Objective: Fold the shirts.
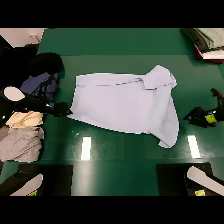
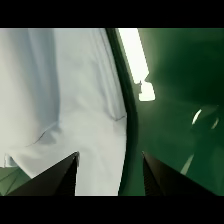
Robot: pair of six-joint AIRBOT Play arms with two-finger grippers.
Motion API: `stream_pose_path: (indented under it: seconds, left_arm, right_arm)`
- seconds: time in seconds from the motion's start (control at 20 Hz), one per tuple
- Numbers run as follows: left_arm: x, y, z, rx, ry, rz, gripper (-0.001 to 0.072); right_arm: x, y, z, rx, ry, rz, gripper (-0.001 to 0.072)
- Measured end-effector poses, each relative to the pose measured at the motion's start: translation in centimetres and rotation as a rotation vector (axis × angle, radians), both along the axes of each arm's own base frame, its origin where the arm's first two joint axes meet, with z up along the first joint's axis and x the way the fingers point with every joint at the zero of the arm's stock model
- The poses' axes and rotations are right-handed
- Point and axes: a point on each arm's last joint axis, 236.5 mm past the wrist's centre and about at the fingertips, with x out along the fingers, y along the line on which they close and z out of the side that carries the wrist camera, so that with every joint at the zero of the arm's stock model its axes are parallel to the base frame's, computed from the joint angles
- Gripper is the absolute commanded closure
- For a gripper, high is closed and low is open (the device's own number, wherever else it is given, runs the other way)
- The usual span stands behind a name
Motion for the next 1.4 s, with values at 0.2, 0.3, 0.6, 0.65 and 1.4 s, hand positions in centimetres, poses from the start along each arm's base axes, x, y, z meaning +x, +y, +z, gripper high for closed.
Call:
stream_pose_path:
  seconds: [0.2, 0.3, 0.6, 0.65, 1.4]
  left_arm:
    - [0.4, 0.1, 0.7, 0.005, -0.018, -0.002, 0.0684]
    - [0.4, 0.1, 0.8, 0.005, -0.022, -0.001, 0.0684]
    - [0.7, 0.1, 1.2, 0.003, -0.023, 0.012, 0.0684]
    - [1.1, 0.2, 1.7, 0.002, -0.037, 0.016, 0.0684]
    - [2.1, 3.8, 48.2, 0.025, -1.161, 0.123, 0.0685]
  right_arm:
    - [0.2, 0.9, -3.0, 0.081, 0.049, -0.005, 0.0263]
    - [0.3, 2.2, -3.7, 0.116, 0.065, 0.022, 0.0337]
    - [1.7, 2.6, -4.0, 0.061, 0.010, 0.060, 0.0692]
    - [2.2, 2.3, -3.2, 0.047, -0.019, 0.060, 0.0692]
    - [8.1, 4.0, 46.3, -0.306, -1.333, -0.010, 0.0693]
